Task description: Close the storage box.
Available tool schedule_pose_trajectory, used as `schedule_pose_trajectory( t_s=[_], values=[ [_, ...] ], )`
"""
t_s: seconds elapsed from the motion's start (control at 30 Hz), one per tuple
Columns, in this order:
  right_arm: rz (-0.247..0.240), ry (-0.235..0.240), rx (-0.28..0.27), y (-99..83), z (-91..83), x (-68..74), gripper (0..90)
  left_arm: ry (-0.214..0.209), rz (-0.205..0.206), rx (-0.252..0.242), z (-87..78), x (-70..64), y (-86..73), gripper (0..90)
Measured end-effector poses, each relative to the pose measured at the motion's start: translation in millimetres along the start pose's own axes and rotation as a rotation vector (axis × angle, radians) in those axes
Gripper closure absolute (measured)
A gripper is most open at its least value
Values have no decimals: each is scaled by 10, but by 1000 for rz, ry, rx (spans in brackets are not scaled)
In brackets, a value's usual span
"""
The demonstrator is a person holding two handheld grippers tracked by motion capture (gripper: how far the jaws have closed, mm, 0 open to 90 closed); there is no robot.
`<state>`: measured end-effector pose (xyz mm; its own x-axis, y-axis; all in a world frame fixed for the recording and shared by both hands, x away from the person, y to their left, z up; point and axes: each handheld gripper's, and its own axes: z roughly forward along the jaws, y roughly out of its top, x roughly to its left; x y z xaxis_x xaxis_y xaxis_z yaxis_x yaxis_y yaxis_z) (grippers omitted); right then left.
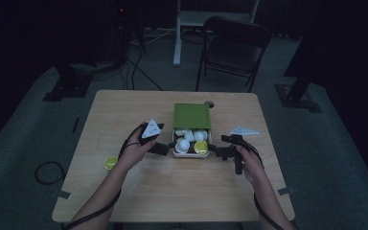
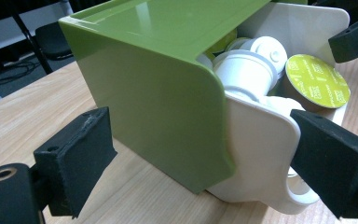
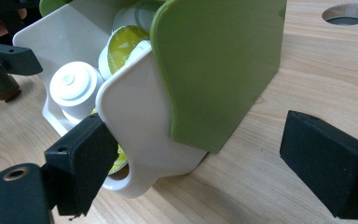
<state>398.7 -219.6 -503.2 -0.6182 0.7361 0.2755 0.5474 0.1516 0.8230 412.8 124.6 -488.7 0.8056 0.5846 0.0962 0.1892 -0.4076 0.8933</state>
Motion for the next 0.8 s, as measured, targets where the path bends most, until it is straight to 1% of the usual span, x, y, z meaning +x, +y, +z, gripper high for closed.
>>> schedule_pose_trajectory(
  t_s=[0.07, 0.33, 0.53, 0.8],
  values=[
    [-1, -3, 2, 12, 9, -8, 111, 3, -6, -1, 13, 9, -1, 92],
    [6, -9, 7, 46, 39, -39, 110, 12, -8, -1, 49, 42, 7, 92],
    [-2, -21, 14, 101, 76, -73, 110, 26, -11, -5, 79, 77, 9, 92],
    [19, -34, 12, 128, 114, -106, 106, 35, -15, -7, 120, 114, 13, 92]
  ],
)
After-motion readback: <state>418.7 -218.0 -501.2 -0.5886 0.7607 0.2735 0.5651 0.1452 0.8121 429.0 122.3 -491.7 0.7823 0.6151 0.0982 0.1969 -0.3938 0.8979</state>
